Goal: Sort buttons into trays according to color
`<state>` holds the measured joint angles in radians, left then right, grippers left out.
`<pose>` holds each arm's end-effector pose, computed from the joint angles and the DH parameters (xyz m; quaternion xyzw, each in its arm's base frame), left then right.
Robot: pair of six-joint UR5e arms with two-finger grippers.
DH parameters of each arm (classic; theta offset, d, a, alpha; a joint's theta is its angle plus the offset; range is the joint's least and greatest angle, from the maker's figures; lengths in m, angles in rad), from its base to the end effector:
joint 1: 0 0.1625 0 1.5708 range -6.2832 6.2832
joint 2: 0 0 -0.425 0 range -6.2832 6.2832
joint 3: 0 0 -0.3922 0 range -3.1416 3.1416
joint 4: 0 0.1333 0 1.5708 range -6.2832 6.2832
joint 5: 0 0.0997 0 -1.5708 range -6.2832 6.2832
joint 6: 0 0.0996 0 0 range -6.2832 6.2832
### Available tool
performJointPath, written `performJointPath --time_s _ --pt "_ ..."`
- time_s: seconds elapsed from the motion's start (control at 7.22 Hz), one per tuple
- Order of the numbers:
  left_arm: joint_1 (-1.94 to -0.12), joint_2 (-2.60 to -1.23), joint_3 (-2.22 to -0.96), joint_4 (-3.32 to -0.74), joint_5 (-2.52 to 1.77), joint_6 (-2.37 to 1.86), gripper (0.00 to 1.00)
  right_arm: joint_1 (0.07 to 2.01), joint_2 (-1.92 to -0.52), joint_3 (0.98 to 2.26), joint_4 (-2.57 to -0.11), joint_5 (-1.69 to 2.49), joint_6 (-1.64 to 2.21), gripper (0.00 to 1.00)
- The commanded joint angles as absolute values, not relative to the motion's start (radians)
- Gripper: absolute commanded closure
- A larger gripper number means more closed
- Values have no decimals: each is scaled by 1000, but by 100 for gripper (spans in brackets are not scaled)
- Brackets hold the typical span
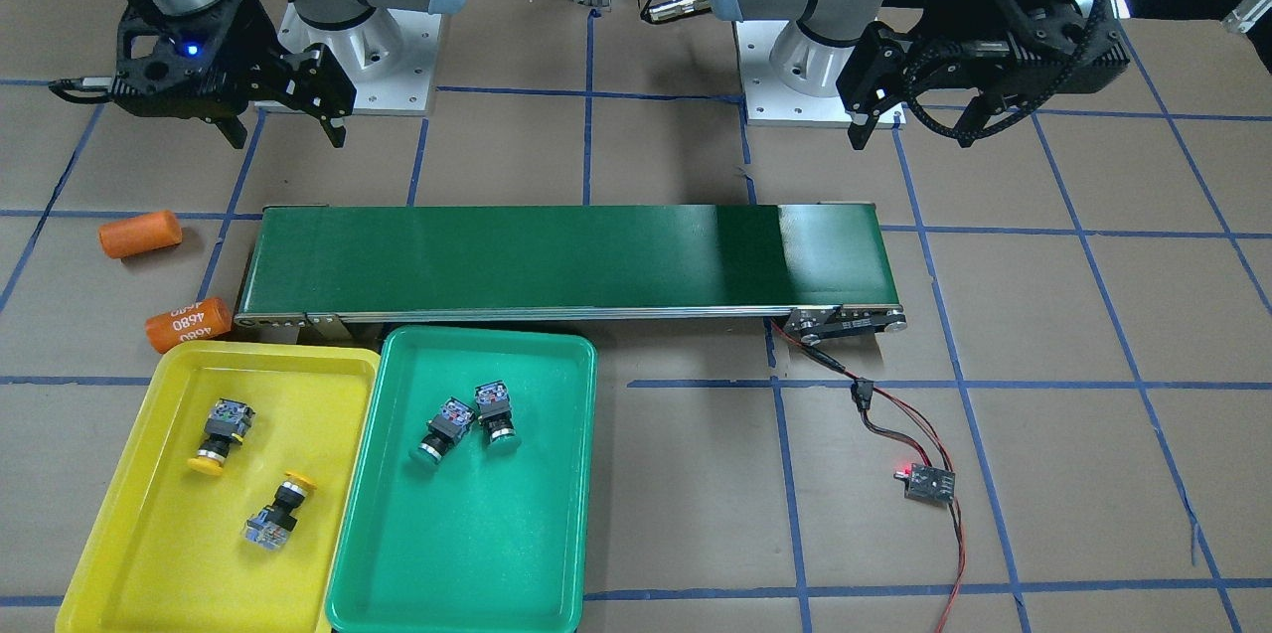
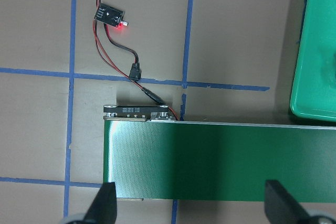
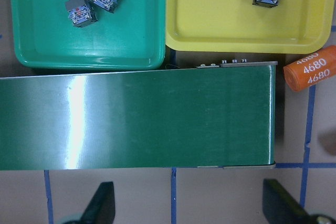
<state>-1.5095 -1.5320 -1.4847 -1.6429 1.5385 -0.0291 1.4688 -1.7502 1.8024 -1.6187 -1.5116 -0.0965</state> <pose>-0.1070 -0.4849 0.5419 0.0447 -0.9985 0.0266 0.0157 0.0962 -0.4271 0.4604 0.0028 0.9996 -0.0008 0.0297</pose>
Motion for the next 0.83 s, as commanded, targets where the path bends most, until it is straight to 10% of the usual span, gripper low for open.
performJointPath --time_s 0.0,0.69 --pt "-1509 -1532 -1488 -1643 1536 -29 0 1470 -1778 1807 -1600 -1517 -100 0" --pt "-1509 -1532 -1488 -1643 1536 -29 0 1488 -1775 1784 -1572 -1566 -95 0"
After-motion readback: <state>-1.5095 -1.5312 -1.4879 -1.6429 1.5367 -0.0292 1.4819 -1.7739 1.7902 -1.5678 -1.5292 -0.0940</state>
